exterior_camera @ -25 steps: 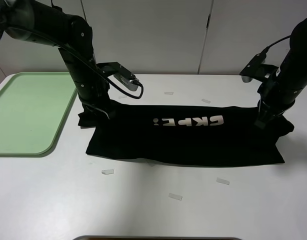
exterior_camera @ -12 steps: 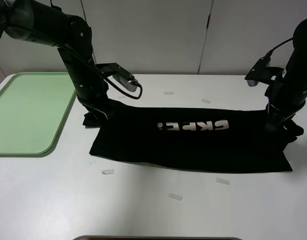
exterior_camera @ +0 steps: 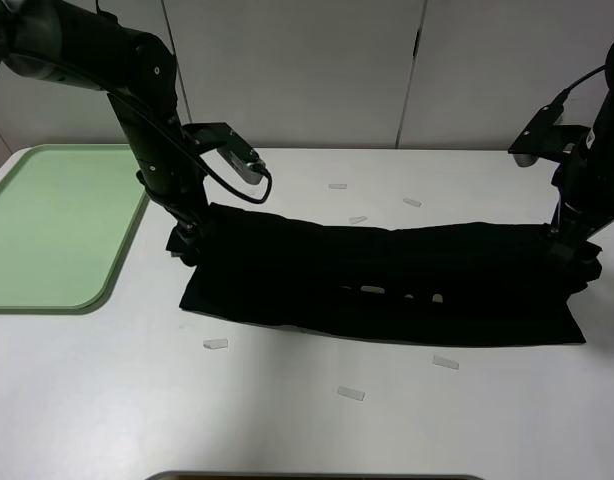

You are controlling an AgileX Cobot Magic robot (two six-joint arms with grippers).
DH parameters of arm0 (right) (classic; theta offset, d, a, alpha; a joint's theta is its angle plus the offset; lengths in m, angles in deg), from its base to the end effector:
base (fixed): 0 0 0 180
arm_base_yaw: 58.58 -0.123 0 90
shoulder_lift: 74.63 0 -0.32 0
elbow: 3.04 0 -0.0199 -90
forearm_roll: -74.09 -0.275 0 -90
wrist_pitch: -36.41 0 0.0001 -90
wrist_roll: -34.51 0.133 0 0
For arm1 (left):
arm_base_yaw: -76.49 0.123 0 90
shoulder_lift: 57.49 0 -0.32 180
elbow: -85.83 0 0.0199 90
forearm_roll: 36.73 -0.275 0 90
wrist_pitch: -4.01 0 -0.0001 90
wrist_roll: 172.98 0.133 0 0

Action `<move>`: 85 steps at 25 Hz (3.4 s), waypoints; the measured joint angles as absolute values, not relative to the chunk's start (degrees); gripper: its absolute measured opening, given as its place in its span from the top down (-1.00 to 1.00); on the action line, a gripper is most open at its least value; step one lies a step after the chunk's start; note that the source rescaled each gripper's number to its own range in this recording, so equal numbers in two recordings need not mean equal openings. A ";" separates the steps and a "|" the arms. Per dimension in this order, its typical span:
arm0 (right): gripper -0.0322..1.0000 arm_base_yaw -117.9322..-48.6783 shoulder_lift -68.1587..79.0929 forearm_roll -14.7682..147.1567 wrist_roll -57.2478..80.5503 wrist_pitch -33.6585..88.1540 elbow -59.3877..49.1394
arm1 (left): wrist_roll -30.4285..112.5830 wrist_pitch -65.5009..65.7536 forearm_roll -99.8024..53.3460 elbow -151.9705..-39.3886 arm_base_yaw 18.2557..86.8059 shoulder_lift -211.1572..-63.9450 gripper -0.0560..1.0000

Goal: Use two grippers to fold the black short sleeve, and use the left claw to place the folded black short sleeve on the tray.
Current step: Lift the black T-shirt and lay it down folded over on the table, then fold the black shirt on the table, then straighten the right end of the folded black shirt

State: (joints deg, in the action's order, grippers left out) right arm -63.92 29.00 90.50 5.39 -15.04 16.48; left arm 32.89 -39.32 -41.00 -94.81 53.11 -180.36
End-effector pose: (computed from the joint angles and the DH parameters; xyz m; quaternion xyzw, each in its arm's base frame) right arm 0.3326 0.0016 0.1714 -0.3727 0.9195 -0.1228 0.0218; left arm 0.4159 -0.1724 0.1333 0.4346 0.8914 0.0315 0.1249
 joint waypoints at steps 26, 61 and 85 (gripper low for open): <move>-1.00 -63.92 13.62 80.67 22.09 -12.71 11.64 | 19.84 -43.10 -41.00 -106.58 53.11 -176.94 -1.00; -1.00 -63.92 0.24 72.88 27.88 -24.45 11.64 | 12.38 -49.57 -41.28 -74.71 53.21 -115.40 -0.98; -1.00 -63.92 0.24 69.40 27.88 -24.63 11.64 | 2.08 -57.92 -41.16 -47.19 53.21 -64.28 -0.98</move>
State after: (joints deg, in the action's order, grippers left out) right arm -63.92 0.24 69.40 27.88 -24.63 11.64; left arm 2.08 -57.92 -41.16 -47.19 53.21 -64.28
